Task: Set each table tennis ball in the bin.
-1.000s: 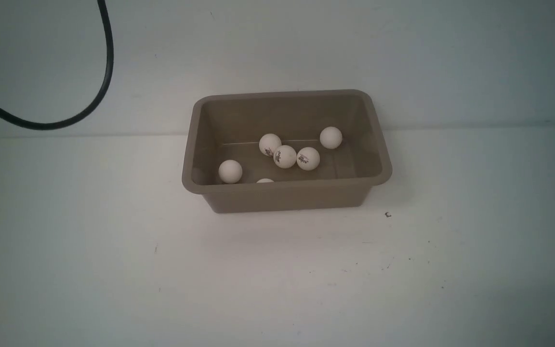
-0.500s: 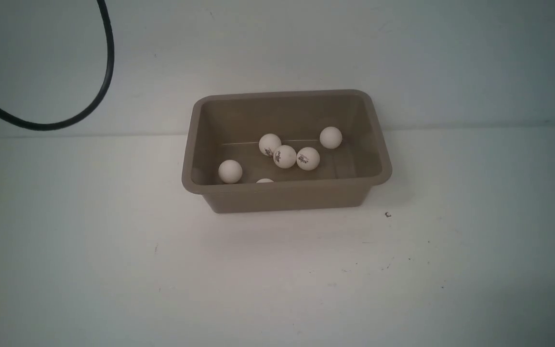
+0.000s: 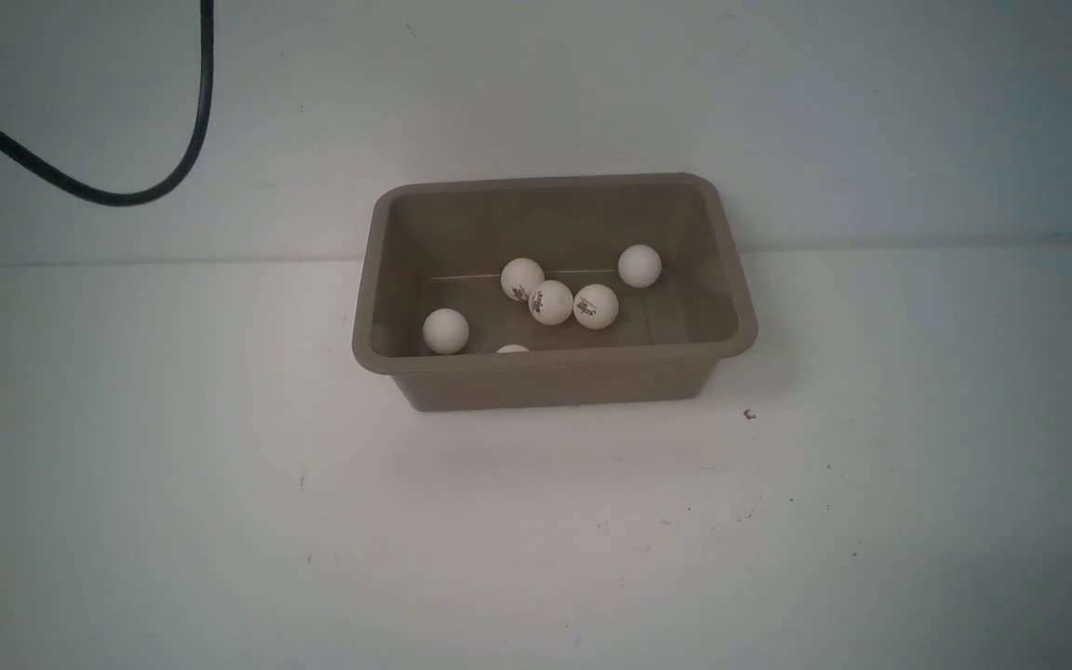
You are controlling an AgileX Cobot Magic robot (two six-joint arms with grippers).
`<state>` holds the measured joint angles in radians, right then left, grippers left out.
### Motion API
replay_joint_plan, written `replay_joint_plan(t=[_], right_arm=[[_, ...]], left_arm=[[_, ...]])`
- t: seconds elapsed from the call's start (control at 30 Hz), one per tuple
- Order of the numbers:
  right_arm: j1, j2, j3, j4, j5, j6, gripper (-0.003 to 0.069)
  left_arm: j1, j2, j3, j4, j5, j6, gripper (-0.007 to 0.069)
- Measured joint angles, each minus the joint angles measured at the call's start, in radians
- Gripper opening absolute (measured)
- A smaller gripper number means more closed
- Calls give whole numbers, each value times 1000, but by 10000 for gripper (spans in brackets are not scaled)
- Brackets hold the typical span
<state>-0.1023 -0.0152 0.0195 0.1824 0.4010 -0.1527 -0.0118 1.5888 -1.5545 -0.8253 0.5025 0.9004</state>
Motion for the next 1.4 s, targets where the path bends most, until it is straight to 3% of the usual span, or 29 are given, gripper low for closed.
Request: replay_joint_plan(t=[0.03,0.13,0.2,0.3,0.43,0.63,0.77,1.1,1.4], right_arm=[[0,0,0,0,0,0,494],[0,0,0,0,0,0,494],[0,0,0,0,0,0,494],[0,0,0,0,0,0,494],[0,0,0,0,0,0,494],[0,0,0,0,0,0,494],[0,0,0,0,0,0,494],[0,0,0,0,0,1,494],[0,0,0,0,-1,1,494]], left_arm=[[0,-2,0,129,75,-169,520],[0,-17,5,401,243,-457,520],[0,-49,21,558,370,-601,520],[0,-135,47,695,525,-722,520],[0,-330,82,781,640,-770,520],[0,-732,136,767,663,-772,520],[0,-1012,261,743,561,-749,520],[0,-1588,825,765,351,-733,520],[0,-1585,1159,769,70,-814,520]])
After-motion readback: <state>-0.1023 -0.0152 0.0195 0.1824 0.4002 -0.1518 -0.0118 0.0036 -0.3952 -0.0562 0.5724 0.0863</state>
